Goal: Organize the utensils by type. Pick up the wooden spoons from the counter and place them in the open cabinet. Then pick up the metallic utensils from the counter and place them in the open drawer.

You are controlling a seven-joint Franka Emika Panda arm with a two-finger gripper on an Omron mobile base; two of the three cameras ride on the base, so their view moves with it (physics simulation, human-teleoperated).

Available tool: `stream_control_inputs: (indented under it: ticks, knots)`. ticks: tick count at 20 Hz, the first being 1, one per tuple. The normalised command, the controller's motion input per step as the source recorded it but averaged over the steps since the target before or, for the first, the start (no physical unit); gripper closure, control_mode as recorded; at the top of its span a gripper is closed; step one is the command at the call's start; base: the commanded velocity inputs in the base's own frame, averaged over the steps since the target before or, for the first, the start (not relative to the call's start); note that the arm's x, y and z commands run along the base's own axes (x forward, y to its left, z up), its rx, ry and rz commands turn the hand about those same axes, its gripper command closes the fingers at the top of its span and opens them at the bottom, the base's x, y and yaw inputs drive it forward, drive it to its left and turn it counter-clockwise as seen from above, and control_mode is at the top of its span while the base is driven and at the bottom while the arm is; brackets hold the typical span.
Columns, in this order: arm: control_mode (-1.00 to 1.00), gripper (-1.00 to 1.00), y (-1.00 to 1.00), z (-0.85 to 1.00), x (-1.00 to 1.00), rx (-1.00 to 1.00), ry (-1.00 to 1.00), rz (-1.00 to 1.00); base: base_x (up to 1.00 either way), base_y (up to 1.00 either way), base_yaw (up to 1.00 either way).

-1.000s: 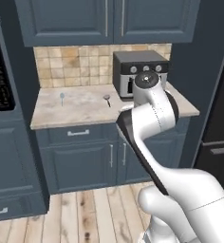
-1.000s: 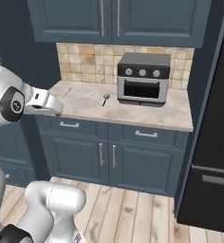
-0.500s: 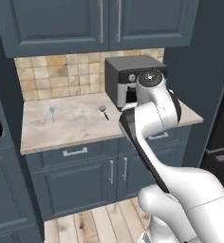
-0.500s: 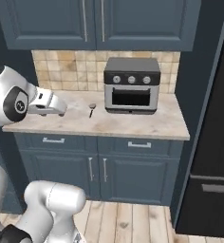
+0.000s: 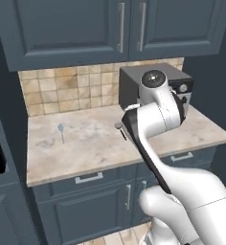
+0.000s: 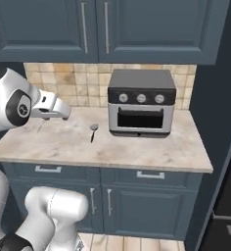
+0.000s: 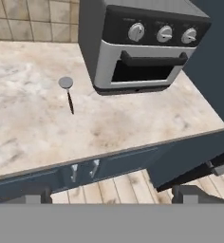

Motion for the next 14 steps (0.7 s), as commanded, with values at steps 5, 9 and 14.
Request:
stream_control_inputs:
  ticks: [5,9,14]
  knots:
    - [1.0,-1.0,0.0,0.0,0.0,0.0,0.0,0.0,0.68,0.09,0.02]
    - [1.0,-1.0,0.0,0.0,0.0,0.0,0.0,0.0,0.48,0.1,0.0]
    - [1.0,-1.0,0.0,0.0,0.0,0.0,0.0,0.0,0.51,0.2,0.01]
